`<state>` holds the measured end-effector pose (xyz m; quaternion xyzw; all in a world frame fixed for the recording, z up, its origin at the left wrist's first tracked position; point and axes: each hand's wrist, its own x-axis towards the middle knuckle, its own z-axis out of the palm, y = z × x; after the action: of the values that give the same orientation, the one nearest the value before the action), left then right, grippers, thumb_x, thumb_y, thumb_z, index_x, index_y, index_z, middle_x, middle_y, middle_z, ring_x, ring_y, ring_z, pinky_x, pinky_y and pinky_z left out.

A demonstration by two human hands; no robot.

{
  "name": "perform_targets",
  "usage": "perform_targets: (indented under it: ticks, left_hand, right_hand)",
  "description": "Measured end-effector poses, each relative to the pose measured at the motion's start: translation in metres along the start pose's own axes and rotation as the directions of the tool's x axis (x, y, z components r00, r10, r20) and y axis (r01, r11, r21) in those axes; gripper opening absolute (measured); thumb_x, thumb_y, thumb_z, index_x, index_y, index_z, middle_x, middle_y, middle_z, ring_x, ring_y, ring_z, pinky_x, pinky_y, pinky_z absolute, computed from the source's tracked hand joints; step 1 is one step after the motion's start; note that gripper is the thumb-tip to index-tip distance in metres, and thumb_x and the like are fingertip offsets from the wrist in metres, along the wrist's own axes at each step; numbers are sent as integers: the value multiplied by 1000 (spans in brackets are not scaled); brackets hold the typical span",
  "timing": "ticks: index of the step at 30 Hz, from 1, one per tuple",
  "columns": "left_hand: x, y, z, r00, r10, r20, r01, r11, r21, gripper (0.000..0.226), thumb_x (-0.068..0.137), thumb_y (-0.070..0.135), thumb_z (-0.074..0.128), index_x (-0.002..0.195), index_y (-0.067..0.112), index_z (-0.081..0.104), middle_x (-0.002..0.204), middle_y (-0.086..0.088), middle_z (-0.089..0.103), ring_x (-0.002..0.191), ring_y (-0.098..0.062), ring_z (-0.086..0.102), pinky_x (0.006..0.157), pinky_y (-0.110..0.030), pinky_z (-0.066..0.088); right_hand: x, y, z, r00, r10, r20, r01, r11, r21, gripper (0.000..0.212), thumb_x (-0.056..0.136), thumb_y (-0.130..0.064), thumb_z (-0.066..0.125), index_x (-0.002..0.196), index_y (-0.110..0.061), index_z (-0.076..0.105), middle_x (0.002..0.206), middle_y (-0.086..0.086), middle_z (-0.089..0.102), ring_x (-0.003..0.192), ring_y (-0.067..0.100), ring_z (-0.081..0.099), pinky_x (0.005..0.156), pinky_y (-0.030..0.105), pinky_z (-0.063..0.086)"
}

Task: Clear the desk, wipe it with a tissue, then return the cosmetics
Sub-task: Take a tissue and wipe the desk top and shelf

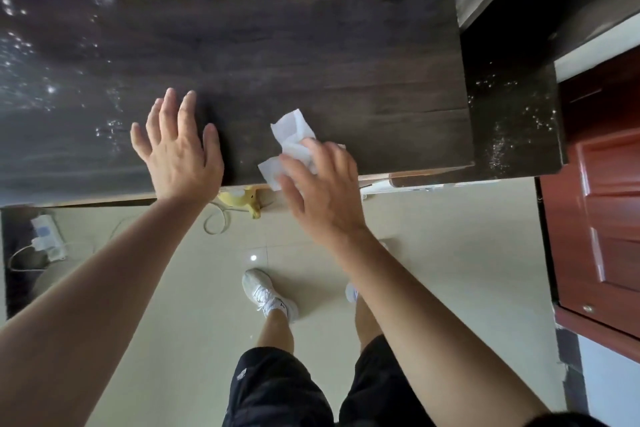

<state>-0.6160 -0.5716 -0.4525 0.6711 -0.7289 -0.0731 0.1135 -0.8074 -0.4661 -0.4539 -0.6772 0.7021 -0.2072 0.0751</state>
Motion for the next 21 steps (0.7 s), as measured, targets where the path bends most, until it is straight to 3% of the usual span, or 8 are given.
perform_targets:
  ticks: [6,10,16,21]
  left_hand:
    - [-26,-6,8,1000,8,11,-8,1000,1,54,100,41,37,149,20,34,159,-8,29,147,-29,21,116,-57,7]
    - [-26,-5,11,1000,-6,-17,5,1000,-12,52,100,41,38,148,20,38,157,-8,32,146,-29,23,116,-56,9]
    - [-24,-7,13,1000,26,-14,-25,999,43,45,102,40,37,145,24,40,158,-9,30,146,-31,22,116,-57,10]
    - [-24,-10,17,999,39,-19,-37,997,70,46,102,40,36,144,25,40,158,-9,30,146,-31,23,115,-57,12]
  right_hand:
    - [-19,115,-53,929,311,-203,-339,933,-120,27,102,-37,55,116,-21,71,131,12,58,112,39,55,97,44,42]
    - [-16,135,-56,831,487,-268,-502,865,14,30,100,-34,58,119,-15,71,132,16,55,122,38,49,101,41,44]
    - [55,145,-57,839,501,-212,-500,863,63,38,97,-42,55,125,-21,68,140,9,50,127,28,49,98,30,42]
    - [95,152,-61,848,513,-132,-523,851,-54,41,96,-46,54,131,-27,64,142,2,49,131,21,46,96,30,47]
